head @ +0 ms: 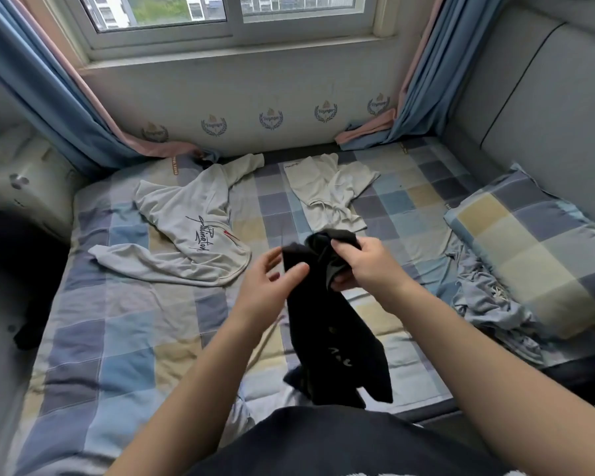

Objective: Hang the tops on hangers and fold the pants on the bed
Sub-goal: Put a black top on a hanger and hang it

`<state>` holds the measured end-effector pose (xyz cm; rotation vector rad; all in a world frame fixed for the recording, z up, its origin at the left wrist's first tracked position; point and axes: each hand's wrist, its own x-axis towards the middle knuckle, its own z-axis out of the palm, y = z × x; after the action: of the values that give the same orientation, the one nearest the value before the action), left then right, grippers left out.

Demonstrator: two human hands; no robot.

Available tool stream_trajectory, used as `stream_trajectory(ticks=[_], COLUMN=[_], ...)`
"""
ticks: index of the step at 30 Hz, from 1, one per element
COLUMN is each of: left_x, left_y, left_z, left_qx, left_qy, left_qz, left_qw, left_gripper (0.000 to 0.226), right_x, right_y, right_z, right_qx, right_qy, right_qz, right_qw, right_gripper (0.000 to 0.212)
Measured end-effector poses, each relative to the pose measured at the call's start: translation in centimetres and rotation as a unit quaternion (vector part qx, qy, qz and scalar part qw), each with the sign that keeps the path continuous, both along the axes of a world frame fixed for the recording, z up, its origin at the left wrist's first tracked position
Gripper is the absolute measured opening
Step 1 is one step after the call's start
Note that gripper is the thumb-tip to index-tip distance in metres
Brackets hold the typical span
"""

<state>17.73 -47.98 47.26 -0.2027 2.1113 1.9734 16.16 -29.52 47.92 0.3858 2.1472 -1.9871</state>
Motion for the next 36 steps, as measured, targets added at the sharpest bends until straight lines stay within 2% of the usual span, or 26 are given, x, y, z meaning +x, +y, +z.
stream_trajectory(ticks=[2, 4, 6, 8, 9, 11, 13, 16, 18, 22, 23, 25, 27, 28, 30, 33, 34, 36], left_x=[1.0, 1.9, 2.2, 2.2, 2.1, 1.9, 1.7, 1.0, 0.1, -0.6, -0.6, -0.6, -0.9, -1.2, -2.0, -3.0, -3.3, -3.5], left_y=[0.5, 1.5, 2.5, 3.4, 3.6, 3.6, 3.2, 2.3, 1.8, 2.2, 2.4, 2.7, 2.8, 2.6, 1.9, 0.5, 0.2, -0.3], left_z=[-1.2, -2.1, -3.1, -3.8, -4.0, -4.5, -3.8, -1.3, 0.1, 2.0, 2.3, 2.9, 3.5, 3.8, 4.5, 4.6, 4.4, 3.9], left_qx=[-0.016, -0.024, -0.064, -0.139, -0.161, -0.168, -0.119, -0.028, 0.030, 0.100, 0.124, 0.169, 0.213, 0.232, 0.254, 0.267, 0.264, 0.251], left_qy=[0.020, 0.027, 0.025, 0.042, 0.053, 0.063, 0.078, 0.089, 0.068, -0.042, -0.069, -0.106, -0.129, -0.136, -0.139, -0.110, -0.095, -0.059], left_qz=[-0.059, -0.128, -0.147, -0.141, -0.141, -0.125, -0.086, -0.022, 0.004, 0.061, 0.069, 0.076, 0.083, 0.089, 0.100, 0.115, 0.114, 0.100], left_qw=[0.998, 0.991, 0.987, 0.979, 0.975, 0.976, 0.986, 0.995, 0.997, 0.992, 0.987, 0.977, 0.965, 0.959, 0.952, 0.950, 0.953, 0.961], left_gripper=[0.065, 0.072, 0.057, 0.018, 0.015, 0.044, 0.044, 0.022, 0.023, 0.027, 0.026, 0.021, 0.019, 0.019, 0.019, 0.022, 0.024, 0.027], right_x=[-0.3, -0.4, -0.4, -0.5, -0.7, -0.9, -1.1, -0.6, 0.7, 4.5, 5.2, 6.1, 6.0, 5.6, 4.6, 3.1, 2.7, 1.8], right_y=[-0.5, -0.6, -0.5, -0.4, -0.3, 0.0, 0.9, 2.5, 2.7, 0.2, -0.8, -2.7, -3.6, -3.5, -2.5, -0.5, -0.1, 0.2], right_z=[1.6, 3.0, 4.2, 5.1, 5.3, 5.5, 5.1, 3.4, 1.5, -2.6, -3.6, -6.0, -7.9, -8.5, -9.0, -7.4, -6.4, -4.1], right_qx=[-0.050, -0.102, -0.160, -0.204, -0.220, -0.245, -0.259, -0.218, -0.157, -0.038, -0.017, 0.075, 0.182, 0.195, 0.196, 0.240, 0.232, 0.160], right_qy=[0.000, -0.002, -0.010, -0.018, -0.022, -0.015, 0.004, 0.016, 0.008, 0.027, 0.031, 0.042, 0.025, 0.010, 0.000, 0.022, 0.032, 0.033], right_qz=[-0.022, -0.036, -0.034, -0.034, -0.039, -0.058, -0.060, -0.039, -0.010, 0.061, 0.090, 0.143, 0.116, 0.085, 0.051, 0.061, 0.067, 0.069], right_qw=[0.998, 0.994, 0.987, 0.978, 0.974, 0.968, 0.964, 0.975, 0.987, 0.997, 0.995, 0.986, 0.976, 0.977, 0.979, 0.969, 0.970, 0.984], right_gripper=[0.022, 0.020, 0.018, 0.016, 0.016, 0.018, 0.020, 0.020, 0.018, 0.067, 0.073, 0.061, 0.036, 0.029, 0.033, 0.039, 0.042, 0.057])
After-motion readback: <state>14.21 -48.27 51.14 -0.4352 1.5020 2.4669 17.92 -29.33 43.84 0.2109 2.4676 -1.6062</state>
